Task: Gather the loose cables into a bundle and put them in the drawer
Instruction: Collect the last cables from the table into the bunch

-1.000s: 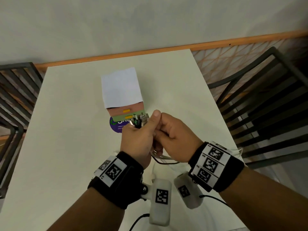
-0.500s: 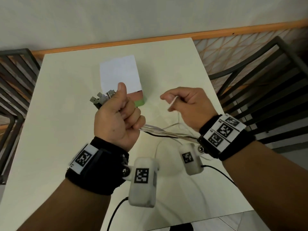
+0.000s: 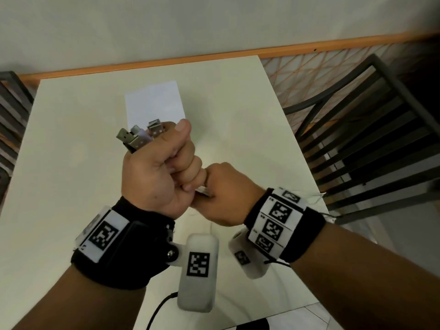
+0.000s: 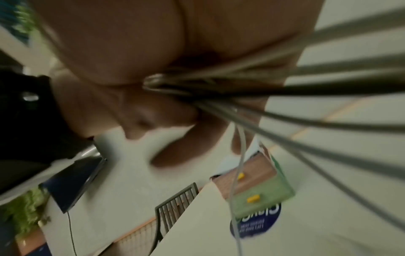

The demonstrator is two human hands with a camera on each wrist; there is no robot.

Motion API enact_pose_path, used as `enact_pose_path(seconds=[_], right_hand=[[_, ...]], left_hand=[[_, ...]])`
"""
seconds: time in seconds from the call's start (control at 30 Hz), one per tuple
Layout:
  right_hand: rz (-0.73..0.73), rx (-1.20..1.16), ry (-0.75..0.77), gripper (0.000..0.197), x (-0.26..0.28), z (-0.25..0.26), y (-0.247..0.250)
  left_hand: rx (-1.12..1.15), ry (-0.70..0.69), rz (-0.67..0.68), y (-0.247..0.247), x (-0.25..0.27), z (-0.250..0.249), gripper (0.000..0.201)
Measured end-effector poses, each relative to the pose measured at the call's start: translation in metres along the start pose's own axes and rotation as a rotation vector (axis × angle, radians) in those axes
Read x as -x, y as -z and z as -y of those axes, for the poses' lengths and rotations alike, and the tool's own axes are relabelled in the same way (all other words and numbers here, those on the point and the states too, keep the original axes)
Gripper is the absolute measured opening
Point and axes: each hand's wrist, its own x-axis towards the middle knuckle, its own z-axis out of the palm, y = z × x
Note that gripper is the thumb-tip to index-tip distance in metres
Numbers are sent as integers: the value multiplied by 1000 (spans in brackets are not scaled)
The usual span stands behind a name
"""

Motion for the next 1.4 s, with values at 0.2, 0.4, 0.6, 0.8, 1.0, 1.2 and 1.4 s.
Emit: enact_pose_path(seconds=[0.2,0.4,0.6,0.8,1.0,1.2,1.4], right_hand=[[-43,65,-224,54,2,-47,2],[-121,44,-499,52,-2,-88,5],[-106,65,-698,38,7,-128,-1],[-54,129,-821,26,1,-140,-13],[9,191,-791,45,-1,-144,-28],[0,217,-806,36,-4,-145,-22],[108,495,-498,48,0,-93,3]], left_hand=[[-43,-11,157,-1,9,-11,48],[-94,-12,88,0,7,-19,36],[-110,-11,84,4,13,-23,37],[-125,-17,50,3,13,-17,46],[-104,-42,3,10,5,-24,37],[-98,-33,30,10,8,-15,36],[-51,-33,0,14,5,-18,39]])
